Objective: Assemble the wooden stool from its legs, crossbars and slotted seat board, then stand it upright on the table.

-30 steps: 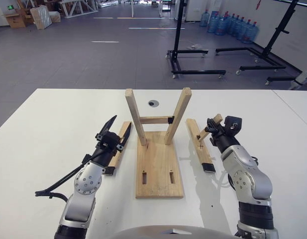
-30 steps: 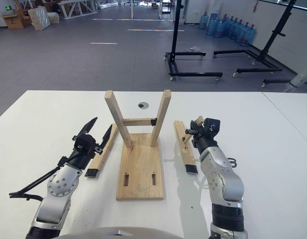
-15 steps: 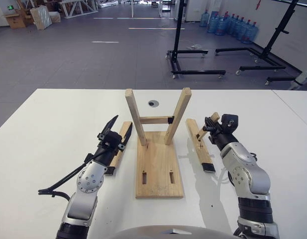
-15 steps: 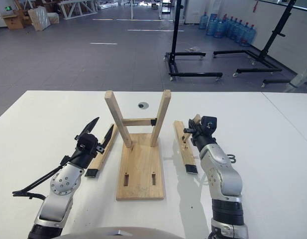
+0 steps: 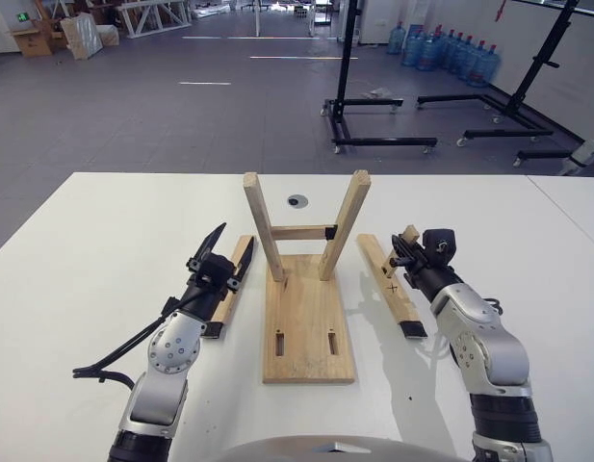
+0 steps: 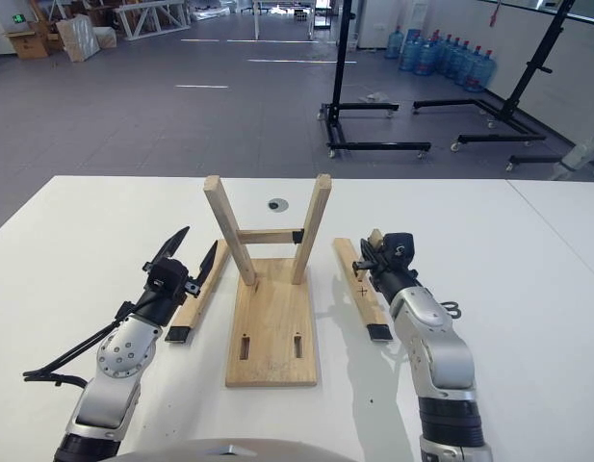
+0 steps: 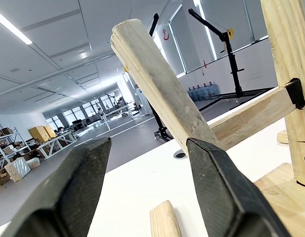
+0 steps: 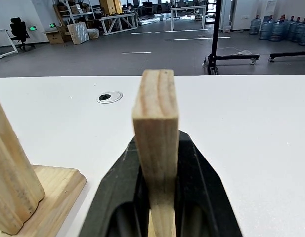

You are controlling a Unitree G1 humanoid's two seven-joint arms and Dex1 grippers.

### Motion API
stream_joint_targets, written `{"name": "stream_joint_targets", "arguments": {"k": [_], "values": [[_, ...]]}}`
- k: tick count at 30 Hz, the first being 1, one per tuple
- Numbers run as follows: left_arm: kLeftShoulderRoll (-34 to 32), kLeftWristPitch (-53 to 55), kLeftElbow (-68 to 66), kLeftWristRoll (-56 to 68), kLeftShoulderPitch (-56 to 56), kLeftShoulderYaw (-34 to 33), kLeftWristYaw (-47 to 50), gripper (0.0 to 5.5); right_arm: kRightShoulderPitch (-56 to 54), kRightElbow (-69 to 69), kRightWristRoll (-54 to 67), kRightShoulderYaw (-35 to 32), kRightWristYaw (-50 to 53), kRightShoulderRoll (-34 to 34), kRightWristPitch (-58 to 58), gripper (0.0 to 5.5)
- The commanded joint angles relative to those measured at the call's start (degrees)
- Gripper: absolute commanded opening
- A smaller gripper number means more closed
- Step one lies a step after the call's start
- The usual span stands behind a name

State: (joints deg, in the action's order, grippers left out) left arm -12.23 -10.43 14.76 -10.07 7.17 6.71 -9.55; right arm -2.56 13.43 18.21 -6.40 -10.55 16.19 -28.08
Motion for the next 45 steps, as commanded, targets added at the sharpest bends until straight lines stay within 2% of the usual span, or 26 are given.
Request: {"name": "stream_joint_targets", "arguments": {"k": [1, 15, 20, 26, 35, 45], "values": [[0.05, -0.36, -1.05, -0.47, -0.06, 0.26, 0.32, 2.78, 2.51, -4.52, -1.62, 0.63, -0.75, 0.30, -0.99, 0.39], [0.02, -0.81, -2.14, -0.49, -0.42, 0.13, 1.18, 2.78, 0.80, -7.83, -2.88, 1.17, -2.03, 0.84, -1.19, 0.39], [0.13, -0.99, -2.45, -0.59, -0.69, 0.10, 1.51, 2.78, -0.47, -7.26, -1.31, -0.07, -2.49, -0.04, -2.33, 1.40], [0.12, -1.26, -2.57, -0.72, -0.66, -0.06, 1.86, 2.78, -1.60, -6.14, -0.29, -1.31, -2.92, -0.35, -2.44, 2.16], [0.22, -2.72, -4.64, -0.97, -1.40, -0.59, 3.04, 2.78, -6.56, -3.75, -0.60, -2.52, -4.61, 1.01, 1.35, 2.16], [0.44, -3.94, -6.35, -1.19, -1.89, -0.59, 3.88, 2.78, -20.73, -5.53, 0.29, -3.99, -5.31, 2.19, 2.87, 2.16]]}}
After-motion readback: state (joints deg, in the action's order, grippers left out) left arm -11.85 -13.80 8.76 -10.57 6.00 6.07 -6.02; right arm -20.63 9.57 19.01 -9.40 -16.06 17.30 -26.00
